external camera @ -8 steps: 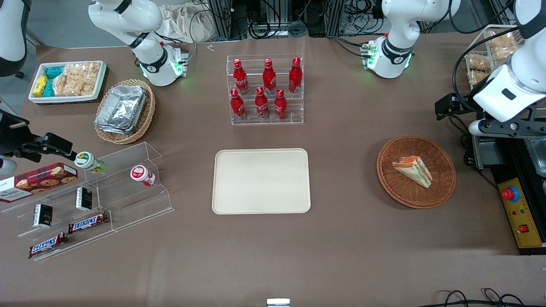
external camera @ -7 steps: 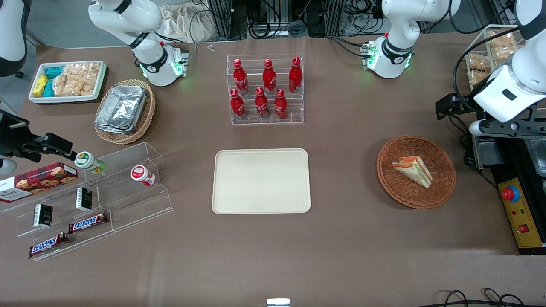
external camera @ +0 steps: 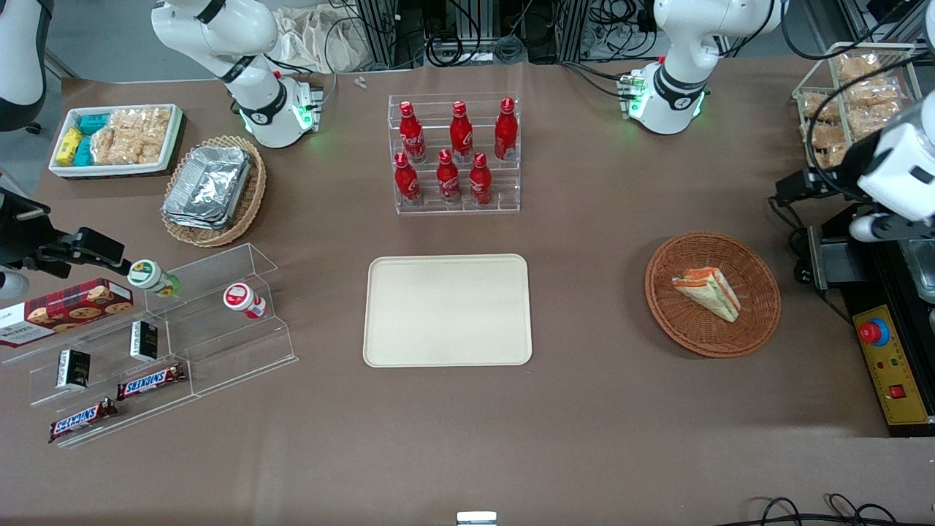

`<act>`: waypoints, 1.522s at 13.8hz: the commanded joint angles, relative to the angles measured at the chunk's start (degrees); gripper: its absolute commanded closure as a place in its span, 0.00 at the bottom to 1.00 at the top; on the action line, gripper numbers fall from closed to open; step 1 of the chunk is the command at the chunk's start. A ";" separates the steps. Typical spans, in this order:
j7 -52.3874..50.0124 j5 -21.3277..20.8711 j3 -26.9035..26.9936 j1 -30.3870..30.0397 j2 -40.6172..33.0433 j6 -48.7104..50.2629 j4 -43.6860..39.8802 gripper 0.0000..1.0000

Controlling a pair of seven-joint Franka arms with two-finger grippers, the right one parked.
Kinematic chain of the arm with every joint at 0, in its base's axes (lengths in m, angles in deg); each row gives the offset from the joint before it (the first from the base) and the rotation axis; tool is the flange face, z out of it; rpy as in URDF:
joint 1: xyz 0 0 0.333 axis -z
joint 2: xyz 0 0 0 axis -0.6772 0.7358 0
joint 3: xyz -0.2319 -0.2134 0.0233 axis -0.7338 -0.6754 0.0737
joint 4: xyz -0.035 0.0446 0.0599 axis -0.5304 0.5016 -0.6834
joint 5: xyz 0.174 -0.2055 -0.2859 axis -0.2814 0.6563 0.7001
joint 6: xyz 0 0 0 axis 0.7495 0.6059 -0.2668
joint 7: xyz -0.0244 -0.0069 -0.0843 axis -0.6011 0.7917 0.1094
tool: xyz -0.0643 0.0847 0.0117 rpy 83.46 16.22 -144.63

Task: Place sandwich from basket to tray
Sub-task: 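Move the left gripper over the wicker basket toward the wrapped sandwich, then lower the left gripper and close it on the wrapped sandwich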

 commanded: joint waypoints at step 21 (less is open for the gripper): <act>-42.26 4.68 -1.11 -2.62 18.70 -47.97 32.62 0.67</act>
